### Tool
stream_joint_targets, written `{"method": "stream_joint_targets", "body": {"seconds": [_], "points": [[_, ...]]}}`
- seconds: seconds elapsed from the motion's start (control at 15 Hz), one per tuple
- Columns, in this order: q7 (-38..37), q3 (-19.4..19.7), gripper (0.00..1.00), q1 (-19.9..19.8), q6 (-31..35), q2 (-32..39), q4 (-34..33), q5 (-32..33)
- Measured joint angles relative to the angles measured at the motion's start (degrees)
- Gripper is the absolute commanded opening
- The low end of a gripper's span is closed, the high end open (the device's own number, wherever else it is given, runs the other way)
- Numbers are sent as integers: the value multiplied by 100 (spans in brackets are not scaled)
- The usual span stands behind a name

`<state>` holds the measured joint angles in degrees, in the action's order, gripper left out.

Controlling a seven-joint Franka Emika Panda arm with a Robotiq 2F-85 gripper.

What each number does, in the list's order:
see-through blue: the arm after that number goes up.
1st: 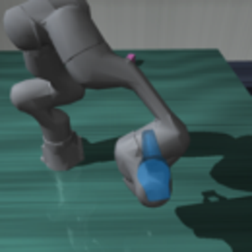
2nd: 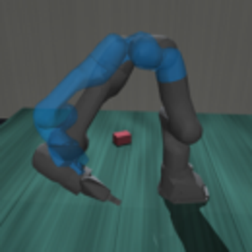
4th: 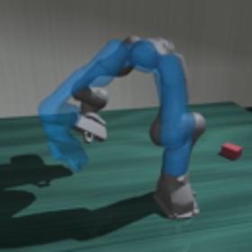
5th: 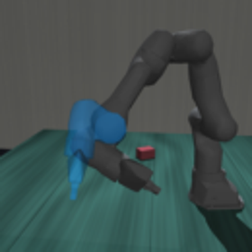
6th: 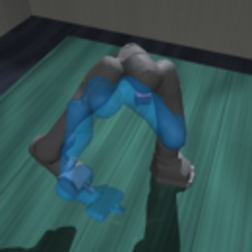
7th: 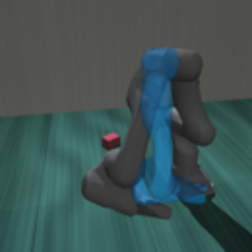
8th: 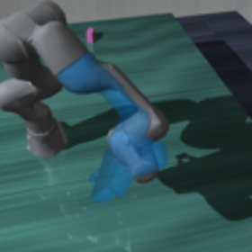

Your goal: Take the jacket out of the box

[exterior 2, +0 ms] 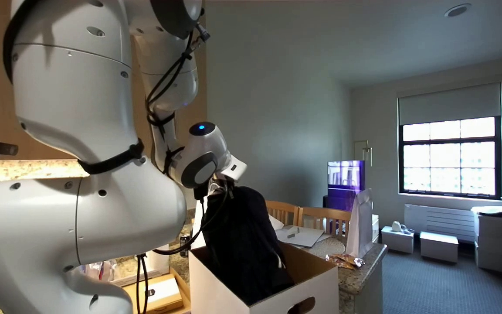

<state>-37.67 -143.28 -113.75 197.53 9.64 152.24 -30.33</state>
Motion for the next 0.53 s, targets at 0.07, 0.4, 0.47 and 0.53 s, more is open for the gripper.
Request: {"method": "stream_joint_targets", "body": {"seconds": [0.07, 0.4, 0.47, 0.53], "points": [[100, -208, 5, -237, -30, 14, -34, -313], [771, -616, 5, -731, -161, 8, -121, -1633], [1005, -598, 5, -731, -238, -12, -115, -1856], [1251, -583, 5, -733, -399, -26, -104, -2036]]}}
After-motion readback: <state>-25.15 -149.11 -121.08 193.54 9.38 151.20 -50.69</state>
